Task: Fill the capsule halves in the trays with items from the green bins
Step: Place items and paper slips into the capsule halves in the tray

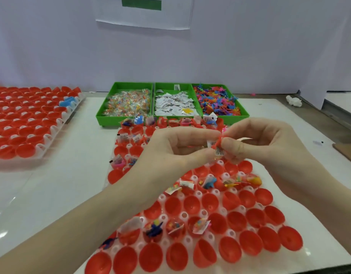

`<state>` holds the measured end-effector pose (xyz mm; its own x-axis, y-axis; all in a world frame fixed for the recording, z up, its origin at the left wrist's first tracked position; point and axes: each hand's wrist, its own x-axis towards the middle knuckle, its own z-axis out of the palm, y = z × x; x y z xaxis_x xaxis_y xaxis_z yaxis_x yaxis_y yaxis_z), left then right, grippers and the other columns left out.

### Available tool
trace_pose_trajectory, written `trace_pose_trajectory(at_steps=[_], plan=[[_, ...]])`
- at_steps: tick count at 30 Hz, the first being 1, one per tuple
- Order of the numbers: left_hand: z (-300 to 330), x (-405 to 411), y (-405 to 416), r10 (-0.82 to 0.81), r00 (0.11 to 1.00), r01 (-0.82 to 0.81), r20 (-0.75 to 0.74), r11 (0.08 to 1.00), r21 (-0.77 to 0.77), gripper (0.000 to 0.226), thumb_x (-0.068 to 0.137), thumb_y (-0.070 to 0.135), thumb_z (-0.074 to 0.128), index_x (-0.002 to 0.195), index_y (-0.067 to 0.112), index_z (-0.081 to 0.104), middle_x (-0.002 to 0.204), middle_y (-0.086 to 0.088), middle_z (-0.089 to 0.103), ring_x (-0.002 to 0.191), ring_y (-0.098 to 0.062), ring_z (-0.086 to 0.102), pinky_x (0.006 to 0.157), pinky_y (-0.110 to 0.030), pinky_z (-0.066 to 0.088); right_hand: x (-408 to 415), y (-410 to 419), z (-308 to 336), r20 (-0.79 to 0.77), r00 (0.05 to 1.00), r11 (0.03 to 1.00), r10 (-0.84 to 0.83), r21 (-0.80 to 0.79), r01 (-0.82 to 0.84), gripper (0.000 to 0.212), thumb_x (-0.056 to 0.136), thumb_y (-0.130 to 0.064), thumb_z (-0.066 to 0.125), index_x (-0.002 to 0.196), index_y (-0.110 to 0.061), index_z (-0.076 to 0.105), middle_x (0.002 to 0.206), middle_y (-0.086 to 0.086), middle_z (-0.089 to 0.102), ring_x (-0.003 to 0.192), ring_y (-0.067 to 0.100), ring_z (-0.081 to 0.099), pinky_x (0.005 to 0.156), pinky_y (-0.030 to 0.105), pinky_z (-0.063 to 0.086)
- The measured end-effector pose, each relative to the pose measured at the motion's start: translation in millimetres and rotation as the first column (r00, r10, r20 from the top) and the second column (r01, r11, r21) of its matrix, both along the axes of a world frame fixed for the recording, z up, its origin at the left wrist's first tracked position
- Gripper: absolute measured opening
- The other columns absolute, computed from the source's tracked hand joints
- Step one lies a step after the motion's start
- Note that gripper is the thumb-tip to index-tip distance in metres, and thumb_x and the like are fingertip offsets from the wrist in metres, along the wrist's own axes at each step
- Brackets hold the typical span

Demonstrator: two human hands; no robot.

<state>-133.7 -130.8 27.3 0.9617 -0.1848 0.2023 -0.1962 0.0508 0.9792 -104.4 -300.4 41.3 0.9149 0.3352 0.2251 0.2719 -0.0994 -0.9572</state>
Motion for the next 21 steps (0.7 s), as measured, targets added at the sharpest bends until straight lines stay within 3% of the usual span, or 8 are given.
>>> trace_pose_trajectory(at_steps=[5, 10, 12, 15, 17, 21], plan=[[-12.9, -15.3, -10.1, 0.004, 1.0, -0.004, -0.018, 0.999, 0.035, 0.03, 0.084, 0.003, 0.06, 0.106, 0.024, 0.062, 0.087, 0.003, 0.074, 0.077, -0.003, 0.069, 0.066, -0.01, 0.049, -11.8, -3.9, -13.3, -0.119, 0.993, 1.0, 0.009, 0.006, -0.008, 0.026, 0.051, -0.02, 0.072, 0.076, -0.012, 0.067, 0.067, 0.005, 0.072, 0.057, 0.014, 0.068, 0.053, 0.018, 0.053], [-33.4, -26.9, -18.6, 0.042, 0.99, -0.089, 0.138, 0.93, 0.356, 0.039, 0.089, 0.004, 0.057, 0.118, 0.03, 0.055, 0.066, 0.023, 0.066, 0.055, 0.011, 0.057, 0.057, -0.001, 0.038, -19.9, -8.1, -27.2, -0.179, 0.984, 0.998, -0.008, -0.065, -0.004, 0.029, 0.054, -0.016, 0.074, 0.084, -0.015, 0.072, 0.076, 0.002, 0.074, 0.067, 0.014, 0.071, 0.053, 0.015, 0.052], [-40.3, -28.5, -19.0, 0.035, 0.985, -0.113, 0.171, 0.875, 0.471, 0.042, 0.089, 0.01, 0.059, 0.123, 0.035, 0.053, 0.089, 0.022, 0.067, 0.072, 0.018, 0.057, 0.065, 0.001, 0.038, -20.6, -10.4, -32.3, -0.207, 0.978, 0.993, 0.002, -0.113, -0.026, 0.022, 0.061, -0.007, 0.076, 0.079, -0.018, 0.074, 0.073, 0.003, 0.074, 0.066, 0.014, 0.071, 0.053, 0.014, 0.051], [-45.3, -28.4, -16.5, -0.015, 0.978, -0.119, 0.208, 0.777, 0.618, 0.034, 0.088, 0.026, 0.06, 0.119, 0.038, 0.056, 0.107, 0.018, 0.067, 0.1, 0.009, 0.057, 0.081, -0.01, 0.045, -21.8, -14.3, -39.1, -0.225, 0.974, 0.972, 0.029, -0.22, -0.08, 0.023, 0.067, 0.0, 0.076, 0.075, -0.021, 0.075, 0.069, 0.003, 0.073, 0.065, 0.012, 0.071, 0.056, 0.013, 0.051], [-46.3, -27.7, -13.3, -0.034, 0.963, -0.172, 0.269, 0.691, 0.703, 0.03, 0.085, 0.036, 0.061, 0.115, 0.036, 0.06, 0.109, 0.02, 0.065, 0.105, 0.005, 0.054, 0.09, -0.02, 0.043, -24.3, -16.0, -42.6, -0.218, 0.975, 0.951, 0.03, -0.295, -0.095, 0.021, 0.068, -0.004, 0.077, 0.076, -0.023, 0.075, 0.067, 0.0, 0.073, 0.065, 0.011, 0.07, 0.057, 0.012, 0.051], [-52.0, -30.3, -4.0, -0.092, 0.944, -0.21, 0.318, 0.576, 0.79, 0.03, 0.083, 0.052, 0.056, 0.107, 0.035, 0.065, 0.099, 0.023, 0.06, 0.1, 0.005, 0.043, 0.089, -0.018, 0.031, -30.0, -14.7, -48.3, -0.108, 0.993, 0.912, 0.038, -0.403, -0.079, 0.023, 0.068, -0.008, 0.079, 0.072, -0.03, 0.074, 0.065, -0.013, 0.071, 0.062, 0.001, 0.067, 0.057, 0.009, 0.048]])
